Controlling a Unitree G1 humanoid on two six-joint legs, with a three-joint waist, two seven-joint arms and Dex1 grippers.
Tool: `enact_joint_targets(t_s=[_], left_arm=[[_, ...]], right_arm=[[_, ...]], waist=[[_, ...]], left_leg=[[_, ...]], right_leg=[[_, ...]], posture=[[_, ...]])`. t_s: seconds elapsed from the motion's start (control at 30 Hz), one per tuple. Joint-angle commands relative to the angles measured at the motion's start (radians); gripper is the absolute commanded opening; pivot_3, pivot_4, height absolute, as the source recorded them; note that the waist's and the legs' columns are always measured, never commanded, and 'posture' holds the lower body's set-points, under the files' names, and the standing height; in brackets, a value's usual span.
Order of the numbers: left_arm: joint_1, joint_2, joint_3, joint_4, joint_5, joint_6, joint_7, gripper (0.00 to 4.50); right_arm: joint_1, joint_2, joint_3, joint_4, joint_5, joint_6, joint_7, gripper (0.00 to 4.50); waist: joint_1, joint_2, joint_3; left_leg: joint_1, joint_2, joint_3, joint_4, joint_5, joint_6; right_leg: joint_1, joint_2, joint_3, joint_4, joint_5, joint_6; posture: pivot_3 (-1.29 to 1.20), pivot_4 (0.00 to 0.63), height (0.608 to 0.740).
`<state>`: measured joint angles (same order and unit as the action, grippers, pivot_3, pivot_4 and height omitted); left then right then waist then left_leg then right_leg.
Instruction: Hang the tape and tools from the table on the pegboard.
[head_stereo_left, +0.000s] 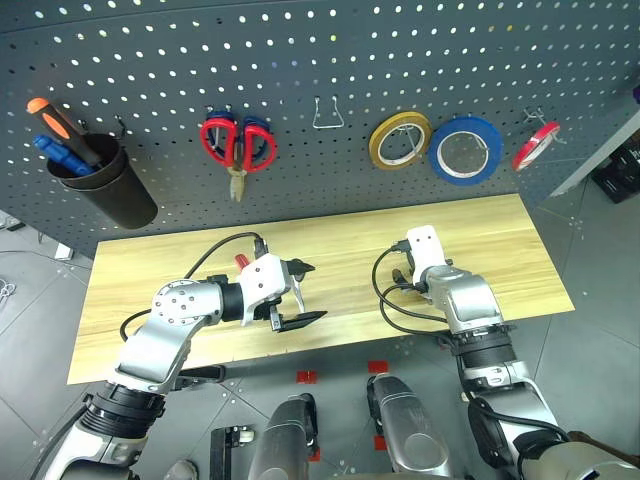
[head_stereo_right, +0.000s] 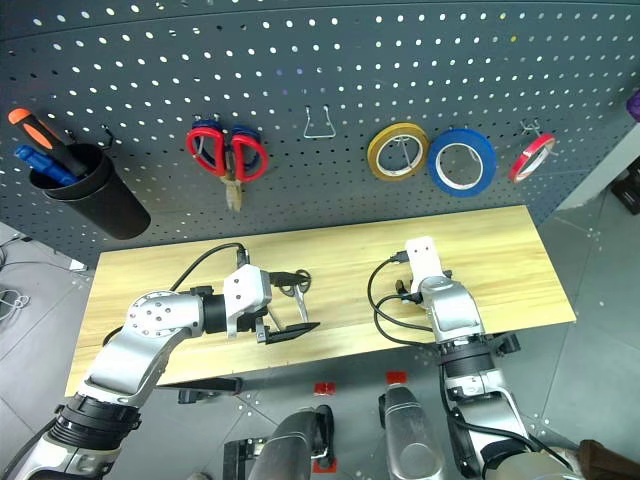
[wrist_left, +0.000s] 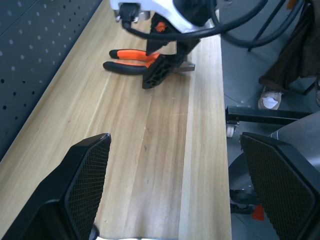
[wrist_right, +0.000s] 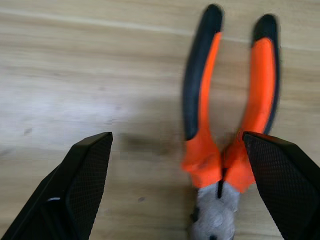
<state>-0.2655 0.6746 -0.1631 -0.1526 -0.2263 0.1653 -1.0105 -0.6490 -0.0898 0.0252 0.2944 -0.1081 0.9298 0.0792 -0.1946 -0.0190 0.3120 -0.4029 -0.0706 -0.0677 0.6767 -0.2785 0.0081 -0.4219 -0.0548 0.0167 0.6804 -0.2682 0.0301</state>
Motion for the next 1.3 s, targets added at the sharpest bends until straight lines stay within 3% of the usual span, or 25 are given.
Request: enact_joint_targets(t_s=[0.03,0.17,0.4,0.9,1.0,1.1,1.23,1.3], left_arm=[[0.02,0.004,0.025,-0.031,-0.002,-0.013,0.009,4.34],[0.038,0.009,0.035,-0.045,-0.008,-0.006,0.014,4.34],[0.05,0.008,0.037,-0.052,-0.011,-0.001,0.015,4.34],[0.053,-0.005,0.046,-0.057,-0.023,0.007,0.028,4.34],[0.064,0.0,0.051,-0.06,-0.022,0.0,0.026,4.34],[0.077,0.002,0.056,-0.07,-0.024,0.004,0.023,4.34],[0.104,-0.007,0.085,-0.089,-0.039,0.014,0.044,4.34],[0.125,-0.017,0.126,-0.109,-0.071,0.036,0.073,4.34]], right_arm=[[-0.022,0.002,0.019,-0.01,0.002,-0.048,0.002,4.44],[-0.02,-0.009,0.025,-0.045,0.017,-0.023,0.026,4.44],[-0.045,-0.013,-0.046,0.065,0.049,-0.019,0.001,4.44],[-0.177,-0.015,-0.111,0.464,0.096,-0.129,-0.02,4.44],[-0.187,-0.008,-0.141,0.498,0.122,-0.107,-0.031,3.92],[-0.183,0.004,-0.163,0.5,0.143,-0.081,-0.039,2.96],[-0.134,0.039,-0.133,0.375,0.152,-0.042,-0.026,2.86],[-0.084,0.047,-0.056,0.201,0.144,-0.037,0.024,2.86]], waist=[[-0.003,0.0,0.0],[-0.006,0.0,0.0],[-0.004,0.0,-0.001],[-0.007,-0.004,-0.006],[-0.007,-0.005,-0.009],[-0.004,-0.006,-0.014],[-0.003,-0.006,-0.02],[-0.003,-0.006,-0.02]], left_leg=[[0.0,0.0,0.0,0.0,0.0,0.0],[0.001,0.003,0.001,0.0,-0.002,0.003],[0.001,0.003,0.002,0.0,-0.002,0.003],[0.001,0.004,0.003,0.0,-0.002,0.003],[0.002,0.005,0.003,0.0,-0.002,0.003],[0.002,0.005,0.003,0.0,-0.002,0.003],[0.002,0.005,0.003,0.0,-0.002,0.003],[0.002,0.005,0.003,0.0,-0.002,0.003]], right_leg=[[0.0,0.0,0.0,0.0,0.0,0.0],[0.0,0.002,0.0,0.0,0.0,0.0],[0.0,0.002,0.0,0.001,0.0,0.0],[0.0,0.003,0.0,0.001,0.0,0.0],[0.001,0.003,0.0,0.001,0.0,0.0],[0.001,0.003,0.0,0.001,0.0,0.0],[0.001,0.003,0.0,0.0,0.0,0.0],[0.001,0.003,0.0,0.0,0.0,0.0]], posture=[[-0.31,0.279,0.74],[-0.3,0.277,0.74],[-0.31,0.273,0.74],[-0.3,0.268,0.74],[-0.29,0.265,0.74],[-0.29,0.263,0.74],[-0.29,0.262,0.74],[-0.29,0.262,0.74]])
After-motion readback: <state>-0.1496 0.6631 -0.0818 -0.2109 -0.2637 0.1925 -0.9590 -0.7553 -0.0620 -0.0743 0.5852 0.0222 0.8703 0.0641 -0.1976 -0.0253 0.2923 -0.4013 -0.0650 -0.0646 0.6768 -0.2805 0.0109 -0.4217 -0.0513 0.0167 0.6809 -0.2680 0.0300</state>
